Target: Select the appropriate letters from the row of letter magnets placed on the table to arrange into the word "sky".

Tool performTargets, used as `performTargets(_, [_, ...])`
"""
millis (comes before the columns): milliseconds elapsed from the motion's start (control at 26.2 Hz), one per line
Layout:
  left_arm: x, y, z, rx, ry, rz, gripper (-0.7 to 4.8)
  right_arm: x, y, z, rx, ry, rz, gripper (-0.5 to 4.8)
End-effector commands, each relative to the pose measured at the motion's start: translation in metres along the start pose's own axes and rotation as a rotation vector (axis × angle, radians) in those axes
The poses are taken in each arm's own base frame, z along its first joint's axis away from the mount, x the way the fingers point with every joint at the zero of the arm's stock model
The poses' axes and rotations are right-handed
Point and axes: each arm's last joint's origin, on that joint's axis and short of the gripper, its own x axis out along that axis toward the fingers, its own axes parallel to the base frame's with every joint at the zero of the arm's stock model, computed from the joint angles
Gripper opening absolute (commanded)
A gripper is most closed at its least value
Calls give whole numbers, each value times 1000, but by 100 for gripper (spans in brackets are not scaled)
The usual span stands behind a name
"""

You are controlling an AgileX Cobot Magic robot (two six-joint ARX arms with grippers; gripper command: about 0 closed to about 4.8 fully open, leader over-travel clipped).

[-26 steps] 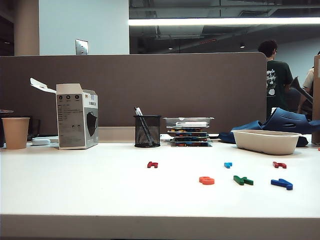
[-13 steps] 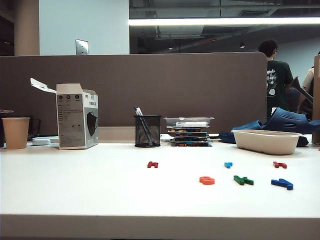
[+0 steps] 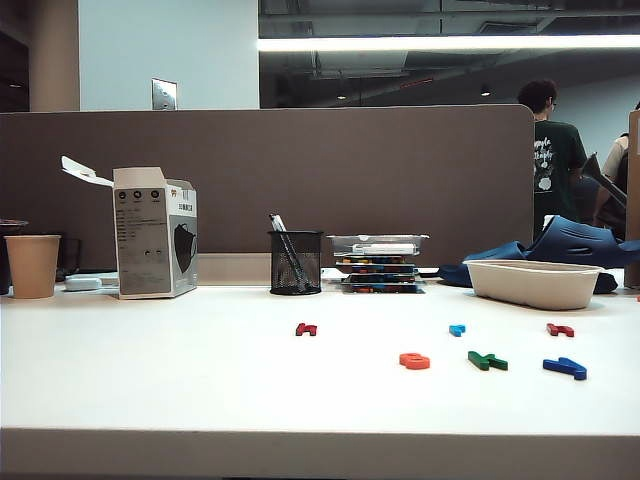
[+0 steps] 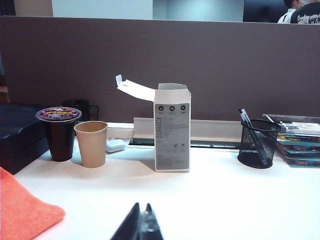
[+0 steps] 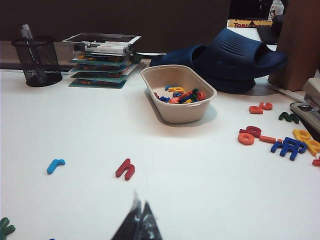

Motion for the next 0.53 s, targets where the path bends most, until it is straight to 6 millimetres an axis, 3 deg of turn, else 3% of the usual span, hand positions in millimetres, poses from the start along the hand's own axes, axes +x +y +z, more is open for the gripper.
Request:
performTargets(38, [0,0,0,-2,2,0,-5,0,0,0,-5,-13,-3,0])
performTargets(534, [0,0,0,-1,9,0,-5,0,0,0,-5,-14,-3,0])
